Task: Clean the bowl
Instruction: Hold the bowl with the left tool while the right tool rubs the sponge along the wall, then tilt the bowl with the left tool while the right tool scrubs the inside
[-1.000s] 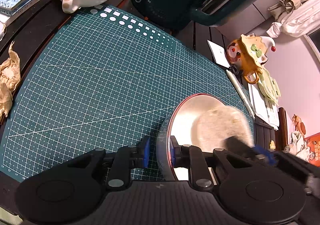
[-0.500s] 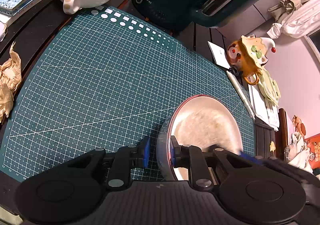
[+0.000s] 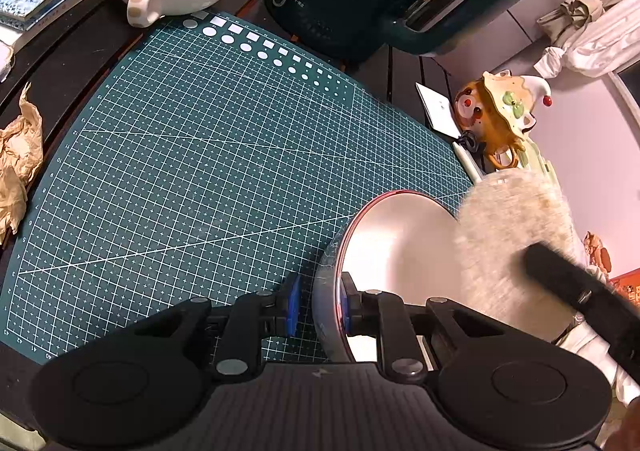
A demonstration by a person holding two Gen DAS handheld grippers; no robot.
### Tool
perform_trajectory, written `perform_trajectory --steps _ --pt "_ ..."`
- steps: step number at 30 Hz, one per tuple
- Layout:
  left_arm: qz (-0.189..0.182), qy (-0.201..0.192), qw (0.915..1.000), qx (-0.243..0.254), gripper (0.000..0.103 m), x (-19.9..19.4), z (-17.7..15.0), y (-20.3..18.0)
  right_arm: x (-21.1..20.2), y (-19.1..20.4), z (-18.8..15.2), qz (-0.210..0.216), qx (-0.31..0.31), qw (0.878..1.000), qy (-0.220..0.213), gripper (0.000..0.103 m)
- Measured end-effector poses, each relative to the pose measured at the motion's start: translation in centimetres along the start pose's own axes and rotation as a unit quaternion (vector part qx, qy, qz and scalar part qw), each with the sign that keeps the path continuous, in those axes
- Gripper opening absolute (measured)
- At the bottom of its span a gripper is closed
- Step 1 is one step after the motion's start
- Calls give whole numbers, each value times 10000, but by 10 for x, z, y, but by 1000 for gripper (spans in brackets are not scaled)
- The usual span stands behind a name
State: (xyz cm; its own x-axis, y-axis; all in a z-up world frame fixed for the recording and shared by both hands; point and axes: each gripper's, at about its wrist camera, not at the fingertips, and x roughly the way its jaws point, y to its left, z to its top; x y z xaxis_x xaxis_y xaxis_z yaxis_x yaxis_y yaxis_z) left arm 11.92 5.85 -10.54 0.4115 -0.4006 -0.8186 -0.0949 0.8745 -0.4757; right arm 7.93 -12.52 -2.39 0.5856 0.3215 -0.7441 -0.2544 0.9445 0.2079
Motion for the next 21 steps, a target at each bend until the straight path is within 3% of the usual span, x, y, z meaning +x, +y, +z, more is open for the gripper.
perform_trajectory --steps 3,7,10,16,21 --pt "5 -3 10000 2 19 0 0 0 21 7 -10 -34 -145 9993 348 11" --pt "6 1 10000 4 19 0 0 0 35 9 -15 -552 -429 9962 512 11" --pt "-2 3 10000 3 19 0 1 0 22 9 -11 -786 -536 9950 291 11" --pt "2 -7 10000 0 19 -1 0 0 -13 5 1 -793 -518 9949 -358 11" --pt "37 -43 10000 15 19 -5 -2 -3 -9 -1 3 -558 -323 9976 -240 11"
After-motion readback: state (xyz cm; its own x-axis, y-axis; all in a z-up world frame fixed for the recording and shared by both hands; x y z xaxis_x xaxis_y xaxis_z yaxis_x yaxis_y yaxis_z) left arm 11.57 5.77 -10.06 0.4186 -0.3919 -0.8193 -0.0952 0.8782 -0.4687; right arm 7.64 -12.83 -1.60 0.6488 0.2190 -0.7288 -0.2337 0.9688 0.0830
